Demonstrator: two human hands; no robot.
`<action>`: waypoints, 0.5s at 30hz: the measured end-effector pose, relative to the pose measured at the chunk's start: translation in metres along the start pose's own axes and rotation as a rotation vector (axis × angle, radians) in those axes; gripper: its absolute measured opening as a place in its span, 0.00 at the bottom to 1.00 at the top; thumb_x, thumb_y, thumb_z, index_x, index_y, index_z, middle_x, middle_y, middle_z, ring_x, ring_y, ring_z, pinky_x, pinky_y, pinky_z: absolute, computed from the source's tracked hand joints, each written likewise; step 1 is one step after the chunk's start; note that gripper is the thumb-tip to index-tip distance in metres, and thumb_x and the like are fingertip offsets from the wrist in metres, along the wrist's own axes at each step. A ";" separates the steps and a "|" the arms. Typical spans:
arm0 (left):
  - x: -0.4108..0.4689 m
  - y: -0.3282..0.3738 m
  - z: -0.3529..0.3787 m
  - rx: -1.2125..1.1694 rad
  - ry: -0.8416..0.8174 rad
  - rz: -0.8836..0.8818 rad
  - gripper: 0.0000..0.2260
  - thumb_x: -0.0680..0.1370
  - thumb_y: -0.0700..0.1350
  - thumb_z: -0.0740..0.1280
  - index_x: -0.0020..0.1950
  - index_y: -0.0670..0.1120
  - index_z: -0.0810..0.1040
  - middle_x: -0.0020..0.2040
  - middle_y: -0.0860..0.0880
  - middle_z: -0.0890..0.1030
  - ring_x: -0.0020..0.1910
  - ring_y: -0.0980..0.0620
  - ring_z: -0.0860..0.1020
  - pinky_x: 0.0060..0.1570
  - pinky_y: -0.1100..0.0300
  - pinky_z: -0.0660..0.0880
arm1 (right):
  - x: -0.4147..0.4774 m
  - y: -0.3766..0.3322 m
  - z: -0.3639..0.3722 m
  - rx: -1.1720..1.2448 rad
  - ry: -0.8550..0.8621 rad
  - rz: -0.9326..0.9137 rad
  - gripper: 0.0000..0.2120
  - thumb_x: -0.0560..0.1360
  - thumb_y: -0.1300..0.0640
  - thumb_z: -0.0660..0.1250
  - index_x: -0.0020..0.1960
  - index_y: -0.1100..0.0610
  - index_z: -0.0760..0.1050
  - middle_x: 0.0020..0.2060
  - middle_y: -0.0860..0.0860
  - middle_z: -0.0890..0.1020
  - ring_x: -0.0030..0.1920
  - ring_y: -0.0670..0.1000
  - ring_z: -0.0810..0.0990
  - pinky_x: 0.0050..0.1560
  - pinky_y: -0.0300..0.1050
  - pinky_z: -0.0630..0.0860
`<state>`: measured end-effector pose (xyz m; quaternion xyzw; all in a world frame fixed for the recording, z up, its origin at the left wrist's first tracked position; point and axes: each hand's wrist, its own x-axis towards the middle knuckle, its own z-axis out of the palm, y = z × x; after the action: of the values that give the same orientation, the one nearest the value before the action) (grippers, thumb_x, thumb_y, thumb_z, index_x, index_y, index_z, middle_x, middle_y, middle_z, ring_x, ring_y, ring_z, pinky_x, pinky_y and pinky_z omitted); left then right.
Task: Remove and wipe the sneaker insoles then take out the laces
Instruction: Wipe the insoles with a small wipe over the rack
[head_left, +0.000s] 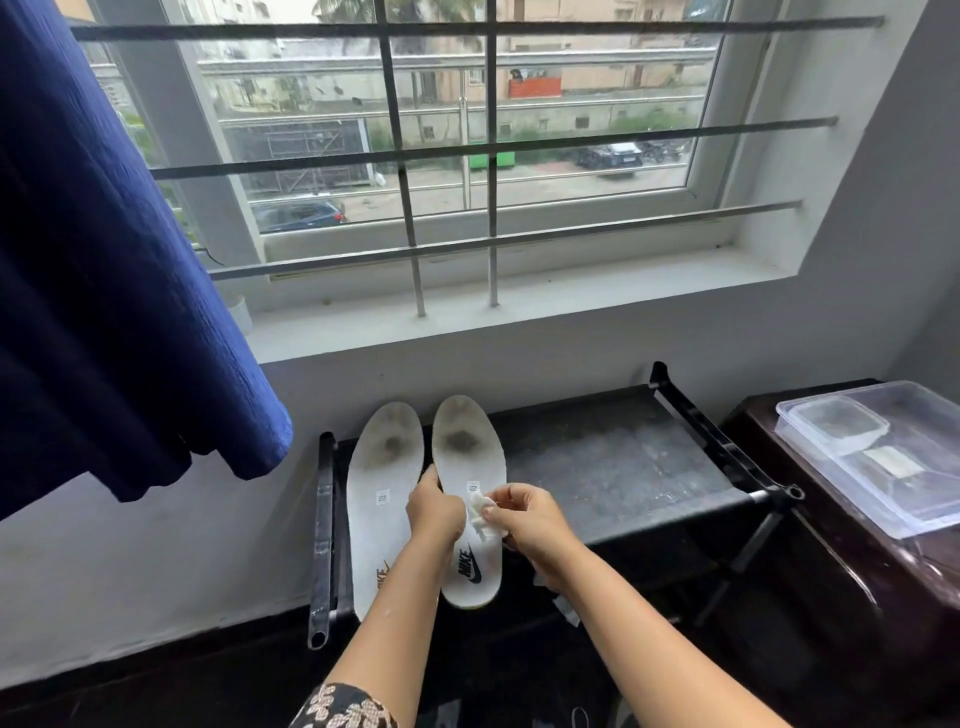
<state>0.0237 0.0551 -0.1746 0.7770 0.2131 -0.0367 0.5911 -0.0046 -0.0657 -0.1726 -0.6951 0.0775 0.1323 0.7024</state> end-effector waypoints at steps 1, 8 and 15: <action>0.001 -0.001 0.001 0.030 0.008 0.008 0.24 0.68 0.31 0.58 0.60 0.49 0.76 0.56 0.45 0.79 0.53 0.44 0.78 0.47 0.54 0.79 | 0.000 0.000 0.000 -0.020 -0.003 -0.008 0.03 0.73 0.61 0.69 0.47 0.59 0.79 0.45 0.56 0.83 0.43 0.50 0.81 0.43 0.42 0.76; -0.026 0.015 -0.003 0.165 0.083 0.069 0.29 0.73 0.29 0.55 0.74 0.43 0.63 0.74 0.45 0.62 0.71 0.45 0.63 0.68 0.55 0.65 | 0.001 -0.006 -0.001 -0.042 0.038 -0.009 0.03 0.73 0.61 0.68 0.45 0.54 0.78 0.45 0.53 0.83 0.43 0.49 0.81 0.42 0.42 0.77; -0.037 0.025 -0.009 0.251 0.116 0.128 0.28 0.73 0.32 0.56 0.74 0.43 0.62 0.75 0.47 0.57 0.73 0.46 0.56 0.69 0.52 0.63 | -0.010 -0.019 -0.014 0.172 0.167 0.008 0.06 0.75 0.63 0.66 0.49 0.54 0.77 0.47 0.55 0.82 0.46 0.53 0.82 0.48 0.49 0.81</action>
<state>-0.0025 0.0472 -0.1380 0.8577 0.1908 0.0194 0.4771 -0.0072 -0.0804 -0.1516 -0.6406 0.1495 0.0699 0.7499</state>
